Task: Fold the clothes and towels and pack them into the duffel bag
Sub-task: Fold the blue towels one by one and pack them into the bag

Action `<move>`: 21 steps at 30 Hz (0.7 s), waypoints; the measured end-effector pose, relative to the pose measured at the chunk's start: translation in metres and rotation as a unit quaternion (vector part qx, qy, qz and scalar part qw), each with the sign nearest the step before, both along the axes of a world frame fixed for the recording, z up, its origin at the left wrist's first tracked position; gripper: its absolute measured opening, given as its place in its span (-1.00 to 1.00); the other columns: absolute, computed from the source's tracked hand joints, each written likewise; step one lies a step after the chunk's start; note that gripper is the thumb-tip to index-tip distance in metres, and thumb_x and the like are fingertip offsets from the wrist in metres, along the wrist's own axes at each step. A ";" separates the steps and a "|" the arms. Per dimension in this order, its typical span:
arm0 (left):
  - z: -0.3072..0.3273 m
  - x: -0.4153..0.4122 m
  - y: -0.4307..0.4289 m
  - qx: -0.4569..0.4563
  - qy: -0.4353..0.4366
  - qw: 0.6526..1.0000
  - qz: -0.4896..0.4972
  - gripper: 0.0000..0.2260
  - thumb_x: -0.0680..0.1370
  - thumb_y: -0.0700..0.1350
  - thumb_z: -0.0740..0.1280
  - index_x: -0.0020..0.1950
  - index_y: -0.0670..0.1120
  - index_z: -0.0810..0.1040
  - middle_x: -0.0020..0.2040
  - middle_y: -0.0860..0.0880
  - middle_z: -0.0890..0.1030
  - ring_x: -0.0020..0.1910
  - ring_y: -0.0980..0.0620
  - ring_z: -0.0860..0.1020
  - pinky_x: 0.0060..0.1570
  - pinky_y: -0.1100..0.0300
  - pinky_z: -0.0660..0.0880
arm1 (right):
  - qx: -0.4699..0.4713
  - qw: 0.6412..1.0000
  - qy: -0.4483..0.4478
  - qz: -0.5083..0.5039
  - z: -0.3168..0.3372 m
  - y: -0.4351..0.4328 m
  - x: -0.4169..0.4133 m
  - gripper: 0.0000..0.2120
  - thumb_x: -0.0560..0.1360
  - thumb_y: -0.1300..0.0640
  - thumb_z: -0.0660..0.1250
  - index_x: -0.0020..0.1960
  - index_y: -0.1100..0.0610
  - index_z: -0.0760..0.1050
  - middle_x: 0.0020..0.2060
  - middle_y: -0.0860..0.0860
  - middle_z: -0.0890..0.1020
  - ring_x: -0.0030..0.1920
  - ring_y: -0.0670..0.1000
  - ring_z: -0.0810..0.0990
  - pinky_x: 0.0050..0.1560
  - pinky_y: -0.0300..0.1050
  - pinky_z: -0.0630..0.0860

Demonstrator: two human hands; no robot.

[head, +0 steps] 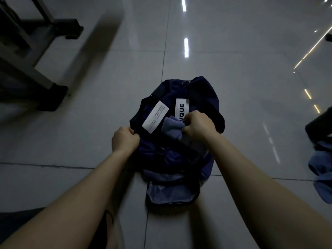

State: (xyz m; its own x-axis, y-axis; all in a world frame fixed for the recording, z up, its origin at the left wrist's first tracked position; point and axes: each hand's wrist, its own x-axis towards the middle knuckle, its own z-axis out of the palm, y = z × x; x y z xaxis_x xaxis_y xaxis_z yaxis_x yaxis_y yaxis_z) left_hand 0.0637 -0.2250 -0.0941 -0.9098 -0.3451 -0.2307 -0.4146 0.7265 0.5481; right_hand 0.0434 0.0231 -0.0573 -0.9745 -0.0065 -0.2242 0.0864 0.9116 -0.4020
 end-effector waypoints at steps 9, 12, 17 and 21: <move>0.000 -0.007 -0.011 0.211 0.091 0.972 0.046 -0.83 0.56 -0.12 0.41 -0.22 -0.07 0.54 -0.33 -0.07 0.62 -0.36 -0.03 0.58 -0.25 0.08 0.54 | -0.026 0.988 -0.117 0.099 -0.004 -0.061 -0.037 -0.81 0.41 0.04 0.50 0.01 0.02 0.66 -0.11 0.00 0.66 -0.04 0.09 0.63 -0.04 -0.04 0.59; 0.002 -0.005 -0.021 0.256 0.110 0.959 0.058 -0.83 0.58 -0.18 0.40 -0.20 -0.14 0.55 -0.36 -0.07 0.58 -0.45 0.06 0.51 -0.35 0.18 0.46 | -0.136 0.977 -0.127 0.105 -0.005 -0.070 -0.048 -0.88 0.40 0.11 0.56 -0.08 0.05 0.70 -0.22 -0.07 0.66 -0.11 -0.03 0.62 -0.10 -0.13 0.54; -0.010 -0.001 -0.041 0.214 0.061 0.973 0.055 -0.83 0.57 -0.19 0.41 -0.23 -0.11 0.56 -0.32 -0.09 0.62 -0.33 -0.04 0.58 -0.21 0.09 0.56 | -0.060 0.982 -0.112 0.139 -0.036 -0.089 -0.042 -0.75 0.41 -0.07 0.55 0.00 0.02 0.63 -0.07 -0.03 0.67 -0.04 0.02 0.62 0.00 -0.01 0.58; -0.022 0.003 -0.038 0.175 0.037 0.982 0.067 -0.91 0.58 -0.11 0.39 -0.10 -0.09 0.57 -0.18 -0.09 0.65 -0.11 -0.13 0.65 0.00 -0.02 0.61 | -0.029 0.979 -0.123 0.162 -0.041 -0.076 -0.039 -0.82 0.44 -0.05 0.45 -0.03 0.01 0.57 -0.05 0.01 0.64 -0.03 0.06 0.60 -0.05 0.00 0.57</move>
